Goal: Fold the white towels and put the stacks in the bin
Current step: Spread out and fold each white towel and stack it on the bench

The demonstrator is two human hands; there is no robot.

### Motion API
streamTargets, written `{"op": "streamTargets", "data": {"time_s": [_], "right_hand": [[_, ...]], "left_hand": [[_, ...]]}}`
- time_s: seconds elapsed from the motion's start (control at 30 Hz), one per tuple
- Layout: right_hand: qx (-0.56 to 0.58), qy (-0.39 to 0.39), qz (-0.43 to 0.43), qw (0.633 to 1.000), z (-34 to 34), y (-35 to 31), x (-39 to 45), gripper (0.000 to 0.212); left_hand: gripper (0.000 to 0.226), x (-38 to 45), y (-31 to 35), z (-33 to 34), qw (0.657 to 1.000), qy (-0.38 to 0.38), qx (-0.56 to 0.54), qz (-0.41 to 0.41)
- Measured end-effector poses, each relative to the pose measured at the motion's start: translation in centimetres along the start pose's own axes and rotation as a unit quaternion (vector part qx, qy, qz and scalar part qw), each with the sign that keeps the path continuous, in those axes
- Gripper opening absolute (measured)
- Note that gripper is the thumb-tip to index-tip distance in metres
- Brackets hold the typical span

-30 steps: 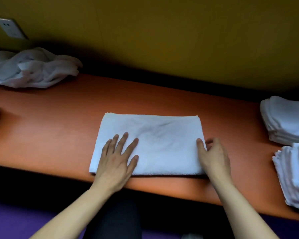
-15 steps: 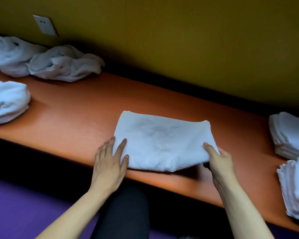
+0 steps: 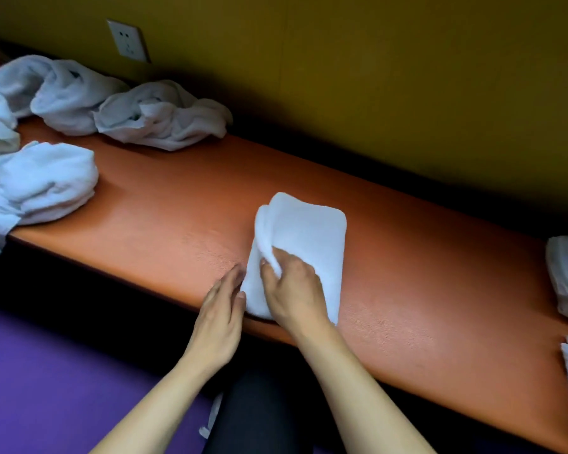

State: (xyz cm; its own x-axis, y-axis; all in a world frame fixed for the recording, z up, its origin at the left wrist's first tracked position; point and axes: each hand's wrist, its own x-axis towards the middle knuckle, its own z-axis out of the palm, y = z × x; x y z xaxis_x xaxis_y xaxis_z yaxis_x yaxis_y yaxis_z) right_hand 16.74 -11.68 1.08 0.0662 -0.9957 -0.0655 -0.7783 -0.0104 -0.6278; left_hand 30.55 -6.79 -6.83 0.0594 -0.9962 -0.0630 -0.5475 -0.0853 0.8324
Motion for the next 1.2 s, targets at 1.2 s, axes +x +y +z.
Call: {"op": "streamTargets", "data": {"time_s": [1.2], "right_hand": [[-0.112,0.198,0.065,0.972,-5.2,12.5,-4.7,0.025]], "left_hand": [[0.052,-1.1,6.2,2.9,0.994,0.077,0.01,-0.079]]}}
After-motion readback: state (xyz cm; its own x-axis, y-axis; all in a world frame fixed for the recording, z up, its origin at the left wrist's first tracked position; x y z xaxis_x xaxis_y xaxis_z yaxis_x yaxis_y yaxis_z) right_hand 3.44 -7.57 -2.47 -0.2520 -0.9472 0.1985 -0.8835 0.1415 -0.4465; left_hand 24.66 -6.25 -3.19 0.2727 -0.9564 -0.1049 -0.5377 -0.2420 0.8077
